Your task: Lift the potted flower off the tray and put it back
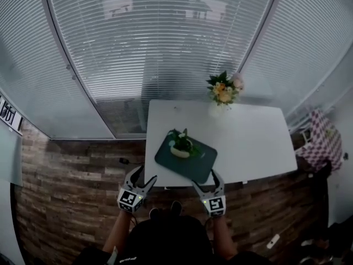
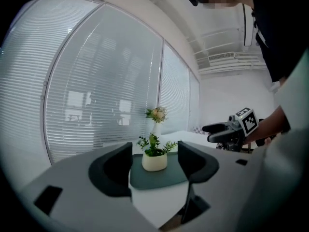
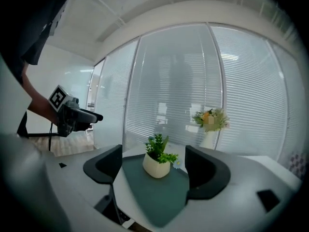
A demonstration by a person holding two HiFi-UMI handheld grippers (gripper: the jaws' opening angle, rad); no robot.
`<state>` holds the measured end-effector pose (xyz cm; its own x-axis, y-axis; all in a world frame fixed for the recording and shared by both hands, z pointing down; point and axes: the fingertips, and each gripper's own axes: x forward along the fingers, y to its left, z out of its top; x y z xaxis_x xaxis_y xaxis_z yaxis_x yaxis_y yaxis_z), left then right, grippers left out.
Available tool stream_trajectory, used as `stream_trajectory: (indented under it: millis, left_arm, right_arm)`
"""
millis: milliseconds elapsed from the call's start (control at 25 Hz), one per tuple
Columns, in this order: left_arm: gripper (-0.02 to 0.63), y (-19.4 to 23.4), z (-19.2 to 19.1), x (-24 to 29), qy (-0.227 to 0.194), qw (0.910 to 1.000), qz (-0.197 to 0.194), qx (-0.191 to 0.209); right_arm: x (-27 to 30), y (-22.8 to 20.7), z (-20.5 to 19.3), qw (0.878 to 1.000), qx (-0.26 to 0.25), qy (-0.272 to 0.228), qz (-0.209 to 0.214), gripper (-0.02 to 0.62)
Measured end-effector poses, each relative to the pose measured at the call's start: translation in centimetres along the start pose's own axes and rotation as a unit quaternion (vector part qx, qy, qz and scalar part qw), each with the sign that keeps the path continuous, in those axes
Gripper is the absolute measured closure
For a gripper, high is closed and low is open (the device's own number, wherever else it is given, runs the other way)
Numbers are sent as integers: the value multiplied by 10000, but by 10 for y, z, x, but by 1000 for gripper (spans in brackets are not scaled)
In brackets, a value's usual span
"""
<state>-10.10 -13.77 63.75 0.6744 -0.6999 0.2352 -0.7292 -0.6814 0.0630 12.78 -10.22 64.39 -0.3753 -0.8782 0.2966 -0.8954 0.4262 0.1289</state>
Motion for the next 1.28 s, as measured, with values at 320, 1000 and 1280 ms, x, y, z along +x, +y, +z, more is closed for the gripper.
stream_trajectory:
  millis: [320, 1000, 1280]
  left_arm:
    - [319, -34, 30, -29, -301, 9993, -136, 150]
    - [319, -58, 46, -55, -385, 9984, -322, 274]
    - [367, -47, 52, -66, -499, 9987, -72, 68]
  right_arm:
    - [-44, 14, 8, 9977, 526, -345, -252, 222]
    - [-88, 42, 24, 9947, 578, -583, -616, 222]
    - [-90, 51, 36, 9962, 396, -584, -514, 234]
